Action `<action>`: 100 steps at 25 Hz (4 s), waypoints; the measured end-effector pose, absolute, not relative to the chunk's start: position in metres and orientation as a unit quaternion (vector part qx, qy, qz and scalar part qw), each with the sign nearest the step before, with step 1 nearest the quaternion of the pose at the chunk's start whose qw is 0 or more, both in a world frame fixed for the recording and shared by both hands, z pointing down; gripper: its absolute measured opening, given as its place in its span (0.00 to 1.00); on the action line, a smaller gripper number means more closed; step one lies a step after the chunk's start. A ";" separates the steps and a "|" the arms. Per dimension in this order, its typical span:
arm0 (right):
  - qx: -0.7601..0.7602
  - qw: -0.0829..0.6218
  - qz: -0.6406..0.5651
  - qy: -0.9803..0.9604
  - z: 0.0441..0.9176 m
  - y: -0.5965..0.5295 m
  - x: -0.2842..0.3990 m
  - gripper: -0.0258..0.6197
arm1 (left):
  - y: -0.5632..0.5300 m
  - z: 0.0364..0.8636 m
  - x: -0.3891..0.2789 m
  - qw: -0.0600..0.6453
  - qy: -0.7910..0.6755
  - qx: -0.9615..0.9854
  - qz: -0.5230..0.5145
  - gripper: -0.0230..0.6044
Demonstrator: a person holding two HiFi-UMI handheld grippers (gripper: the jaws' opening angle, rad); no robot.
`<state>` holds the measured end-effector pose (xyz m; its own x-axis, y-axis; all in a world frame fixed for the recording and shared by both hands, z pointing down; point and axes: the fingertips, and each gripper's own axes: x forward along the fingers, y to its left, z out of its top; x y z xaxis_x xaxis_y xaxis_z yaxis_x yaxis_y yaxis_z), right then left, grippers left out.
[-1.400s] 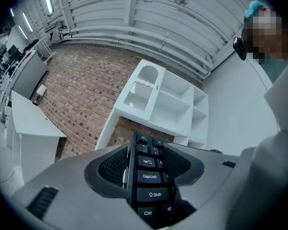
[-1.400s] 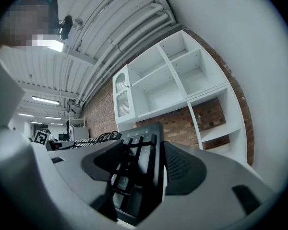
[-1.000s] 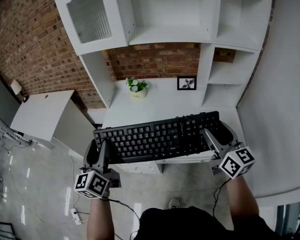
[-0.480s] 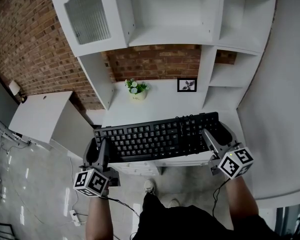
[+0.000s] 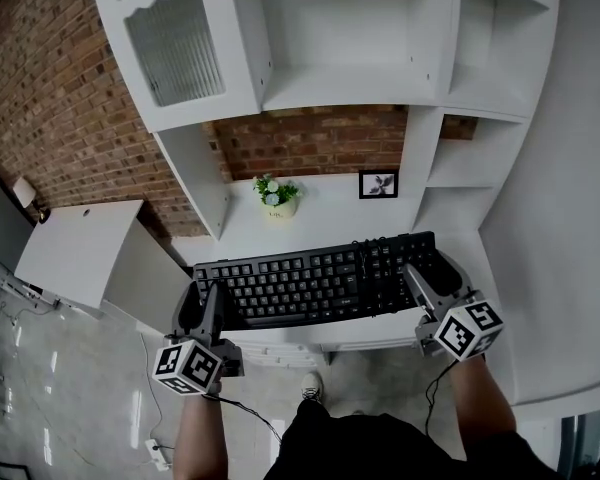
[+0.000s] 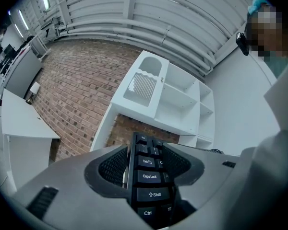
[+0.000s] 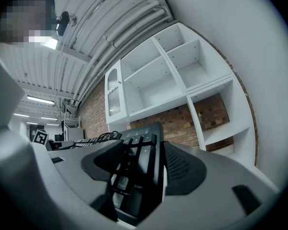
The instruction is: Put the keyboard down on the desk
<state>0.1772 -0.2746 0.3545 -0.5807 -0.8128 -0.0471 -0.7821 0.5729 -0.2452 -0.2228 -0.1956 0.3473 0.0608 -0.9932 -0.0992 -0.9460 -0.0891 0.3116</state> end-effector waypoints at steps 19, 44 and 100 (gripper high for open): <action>-0.478 0.046 -0.153 0.864 0.428 -0.367 0.133 0.47 | -0.308 0.420 -0.269 0.141 -0.661 0.731 -0.100 0.42; -0.504 -0.028 -0.247 0.827 0.555 -0.449 0.123 0.47 | -0.411 0.549 -0.282 0.248 -0.645 0.722 -0.026 0.42; -0.527 -0.194 -0.333 0.757 0.713 -0.469 0.108 0.47 | -0.438 0.699 -0.287 0.343 -0.609 0.708 0.102 0.42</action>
<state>0.1084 -0.4687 0.7133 -0.3691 -0.6690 0.6451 -0.9276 0.2225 -0.3000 -0.2872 -0.4383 0.6988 0.2387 -0.7920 0.5619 -0.9316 -0.0235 0.3626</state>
